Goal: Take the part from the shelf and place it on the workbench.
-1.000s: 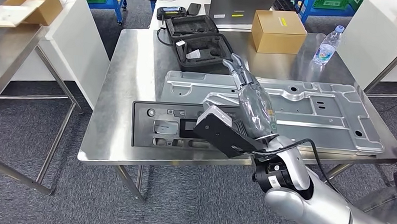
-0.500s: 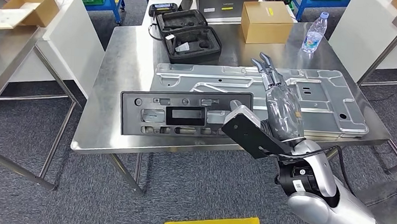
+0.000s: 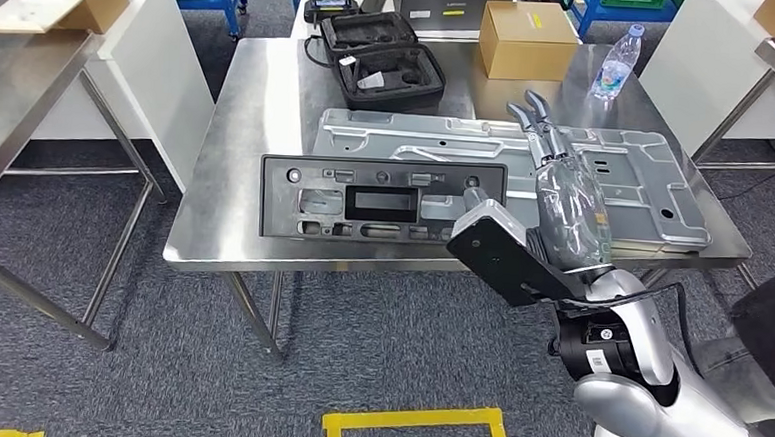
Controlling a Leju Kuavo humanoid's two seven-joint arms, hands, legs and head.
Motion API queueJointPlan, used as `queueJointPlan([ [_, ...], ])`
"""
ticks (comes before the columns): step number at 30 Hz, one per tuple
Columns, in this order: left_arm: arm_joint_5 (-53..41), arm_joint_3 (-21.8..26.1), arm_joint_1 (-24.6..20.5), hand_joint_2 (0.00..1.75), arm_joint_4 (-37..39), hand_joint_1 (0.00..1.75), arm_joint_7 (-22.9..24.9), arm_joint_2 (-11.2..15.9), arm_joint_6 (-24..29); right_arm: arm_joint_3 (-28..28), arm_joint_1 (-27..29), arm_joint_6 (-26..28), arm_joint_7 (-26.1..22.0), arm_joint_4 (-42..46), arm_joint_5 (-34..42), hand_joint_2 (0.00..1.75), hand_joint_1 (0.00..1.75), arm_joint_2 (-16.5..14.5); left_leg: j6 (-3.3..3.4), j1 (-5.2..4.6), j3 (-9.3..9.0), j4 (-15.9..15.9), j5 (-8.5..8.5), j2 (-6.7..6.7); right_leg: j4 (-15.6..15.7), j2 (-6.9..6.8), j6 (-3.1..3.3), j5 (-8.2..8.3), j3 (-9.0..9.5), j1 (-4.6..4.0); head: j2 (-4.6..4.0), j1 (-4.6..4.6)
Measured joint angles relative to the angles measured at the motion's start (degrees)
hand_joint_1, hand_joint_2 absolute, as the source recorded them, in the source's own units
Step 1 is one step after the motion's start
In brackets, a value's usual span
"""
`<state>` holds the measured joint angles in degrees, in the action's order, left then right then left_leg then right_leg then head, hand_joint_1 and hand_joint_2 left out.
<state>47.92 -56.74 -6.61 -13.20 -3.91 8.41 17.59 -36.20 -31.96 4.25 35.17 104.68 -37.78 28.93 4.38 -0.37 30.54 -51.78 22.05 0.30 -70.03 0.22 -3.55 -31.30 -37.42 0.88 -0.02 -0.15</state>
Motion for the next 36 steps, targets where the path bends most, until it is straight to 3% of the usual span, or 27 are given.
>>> queueJointPlan([
  [3, 0.41, -0.01, 0.02, 0.0, 0.01, 0.0, 1.13, -0.11, -0.21, -0.19, -0.22, 0.1, 0.0, -0.07, -0.2, 0.0, 0.0, -0.07, -0.49, 0.0, 1.33, -0.96, -0.57, -0.1, 12.07, 0.03, 0.1, 3.78, 8.04, 0.08, 0.01, 0.01],
  [5, 0.52, -0.01, 0.03, 0.0, 0.0, 0.0, 1.46, -0.17, -0.21, -0.25, -0.23, 0.2, 0.0, -0.07, -0.39, 0.0, 0.0, -0.09, -1.06, -0.19, 2.11, -1.64, -0.9, -0.15, 16.15, 0.08, 0.59, 4.03, 10.15, -0.09, 0.01, 0.01],
  [8, 0.55, -0.01, 0.18, 0.0, 0.01, 0.0, 1.52, -0.24, -0.11, -0.44, -0.03, 0.41, 0.01, -0.06, -0.76, 0.0, 0.0, -0.11, -2.12, -0.1, 3.04, -2.5, -0.83, -0.2, 16.26, 0.03, 1.89, 4.65, 9.29, -0.08, 0.02, -0.03],
  [10, 0.52, -0.01, 0.22, 0.0, 0.01, 0.0, 1.75, -0.26, 0.1, -0.49, 0.11, 0.54, 0.02, -0.02, -1.02, 0.0, 0.0, -0.13, -2.92, 0.25, 4.74, -6.66, 2.57, -0.22, 16.36, -0.07, 2.7, 5.44, 8.52, 0.1, 0.01, -0.13],
  [12, 0.48, -0.01, 0.22, 0.0, 0.0, 0.0, 2.23, -0.28, 0.31, -0.49, 0.43, 0.63, 0.02, 0.05, -1.29, 0.0, 0.0, -0.16, -3.66, 0.59, 7.55, -14.83, 7.6, -0.23, 16.33, -0.12, 3.0, 6.2, 7.56, 0.09, 0.01, -0.21],
  [13, 0.41, -0.01, 0.24, 0.0, 0.01, 0.0, 2.45, -0.29, 0.36, -0.49, 0.73, 0.64, 0.02, 0.08, -1.39, 0.0, 0.0, -0.19, -3.88, 0.72, 8.51, -18.29, 9.15, -0.22, 16.31, -0.13, 2.99, 6.57, 7.07, 0.08, 0.01, -0.22],
  [14, 0.31, -0.01, 0.26, 0.0, 0.0, 0.0, 2.6, -0.31, 0.38, -0.5, 1.12, 0.64, 0.02, 0.08, -1.51, 0.0, 0.0, -0.21, -3.98, 0.8, 8.55, -19.83, 9.57, -0.22, 16.29, -0.13, 2.93, 6.92, 6.61, 0.08, 0.02, -0.22],
  [15, 0.17, -0.01, 0.27, 0.44, -0.01, 0.0, 2.66, -0.32, 0.37, -0.5, 1.51, 0.64, 0.02, 0.09, -1.63, 0.0, 0.0, -0.23, -3.98, 0.84, 7.42, -18.96, 8.91, -0.22, 16.28, -0.12, 2.84, 7.23, 6.21, 0.08, 0.01, -0.22],
  [16, -0.02, -0.02, 0.24, 0.87, -0.01, 0.0, 2.7, -0.32, 0.36, -0.5, 1.84, 0.65, 0.02, 0.14, -1.77, 0.0, 0.0, -0.25, -3.87, 0.85, 5.13, -15.71, 7.49, -0.23, 16.28, -0.12, 2.69, 7.53, 5.89, 0.08, 0.01, -0.22],
  [18, -0.29, -0.03, 0.12, 1.75, -0.01, 0.0, 2.65, -0.31, 0.36, -0.43, 2.19, 0.73, 0.02, 0.4, -2.13, 0.0, 0.0, -0.25, -3.32, 0.68, -0.73, -6.39, 4.85, -0.3, 16.27, -0.11, 2.28, 8.05, 5.46, 0.04, 0.01, -0.21],
  [20, -0.45, -0.03, 0.04, 1.75, -0.01, 0.0, 2.49, -0.31, 0.34, -0.29, 2.38, 0.85, 0.02, 0.7, -2.42, 0.0, 0.0, -0.26, -2.55, 0.27, -3.47, -1.44, 3.81, -0.41, 16.34, -0.12, 1.66, 8.6, 5.22, -0.01, 0.02, -0.18],
  [23, -0.66, -0.03, 0.04, 1.75, -0.01, 0.0, 2.04, -0.32, 0.31, 0.17, 2.9, 0.9, 0.08, 1.2, -2.69, 0.0, 0.0, -0.11, -1.51, 0.19, -2.86, -0.91, 3.03, -0.37, 16.39, -0.1, 0.6, 9.18, 4.75, 0.0, 0.01, -0.16],
  [25, -0.81, -0.03, 0.02, 1.75, -0.01, 0.0, 1.6, -0.33, 0.34, 0.54, 3.09, 0.81, 0.14, 1.53, -2.88, 0.0, 0.0, 0.13, -0.83, 0.39, -2.13, -0.54, 2.1, -0.24, 13.73, -0.08, 0.16, 6.73, 3.34, 0.05, 0.02, -0.08],
  [28, -0.95, -0.04, 0.06, 1.75, -0.04, 0.0, 0.95, -0.55, 0.73, 0.78, 3.31, 0.48, 0.25, 1.89, -2.28, 0.0, 0.0, 0.27, -0.22, 0.1, -0.62, -0.59, 0.95, -0.07, 2.41, -0.08, 0.05, -0.38, -0.67, 0.09, 0.01, 0.08],
  [29, -1.02, -0.05, 0.08, 1.75, -0.05, 0.0, 0.8, -0.68, 0.83, 0.84, 3.38, 0.43, 0.29, 1.96, -1.78, 0.0, 0.0, 0.27, -0.13, -0.06, -0.08, -0.65, 0.55, -0.04, -0.1, -0.09, 0.09, -1.18, -1.14, 0.07, 0.01, 0.11],
  [30, -1.09, -0.05, 0.08, 1.75, -0.05, 0.0, 0.65, -0.79, 0.83, 0.93, 3.41, 0.49, 0.32, 2.0, -1.07, 0.0, 0.0, 0.27, -0.08, -0.19, 0.46, -0.74, 0.18, -0.03, -0.44, -0.09, 0.19, -0.78, -0.55, 0.04, 0.01, 0.11],
  [31, -1.18, -0.05, 0.08, 1.75, -0.06, 0.0, 0.54, -0.84, 0.8, 1.09, 3.44, 0.66, 0.34, 2.04, -0.17, 0.0, 0.0, 0.27, -0.1, -0.29, 0.95, -0.84, -0.16, -0.03, 1.56, -0.09, 0.35, 0.51, 1.19, -0.02, 0.01, 0.11],
  [32, -1.22, -0.05, 0.07, 1.75, -0.07, 0.0, 0.44, -0.87, 0.75, 1.33, 3.45, 0.96, 0.36, 2.13, 0.87, 0.0, 0.0, 0.29, -0.17, -0.34, 1.37, -0.96, -0.46, -0.05, 5.31, -0.09, 0.58, 2.06, 3.85, -0.11, 0.01, 0.11],
  [34, -1.33, -0.07, 0.07, 1.75, -0.07, 0.0, 0.29, -0.89, 0.68, 2.03, 3.36, 2.05, 0.36, 2.5, 3.15, 0.0, 0.0, 0.34, -0.49, -0.54, 2.1, -1.31, -0.97, -0.1, 13.44, -0.07, 1.13, 3.66, 9.11, -0.5, 0.01, 0.07],
  [36, -1.42, -0.07, 0.07, 1.75, -0.07, 0.0, 0.22, -0.89, 0.66, 2.63, 3.32, 3.19, 0.36, 2.86, 5.17, 0.0, 0.0, 0.4, -1.0, -0.66, 2.57, -1.61, -1.51, -0.12, 16.89, -0.05, 1.64, 3.73, 10.97, -0.81, 0.01, 0.03],
])
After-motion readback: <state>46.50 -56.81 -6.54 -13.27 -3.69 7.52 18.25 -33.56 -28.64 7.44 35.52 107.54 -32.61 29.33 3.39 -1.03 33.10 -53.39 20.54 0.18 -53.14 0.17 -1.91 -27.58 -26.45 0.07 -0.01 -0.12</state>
